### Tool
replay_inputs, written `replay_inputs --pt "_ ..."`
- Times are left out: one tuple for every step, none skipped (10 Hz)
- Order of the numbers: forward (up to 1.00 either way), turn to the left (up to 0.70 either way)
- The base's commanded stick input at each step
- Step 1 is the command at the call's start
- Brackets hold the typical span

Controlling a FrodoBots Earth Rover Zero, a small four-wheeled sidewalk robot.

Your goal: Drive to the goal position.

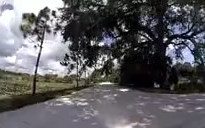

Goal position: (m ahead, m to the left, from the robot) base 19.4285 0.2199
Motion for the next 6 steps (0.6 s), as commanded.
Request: replay_inputs --pt "0.70 0.00" --pt "0.70 0.00" --pt "0.70 0.00" --pt "0.70 0.00" --pt "0.70 0.00" --pt "0.70 0.00"
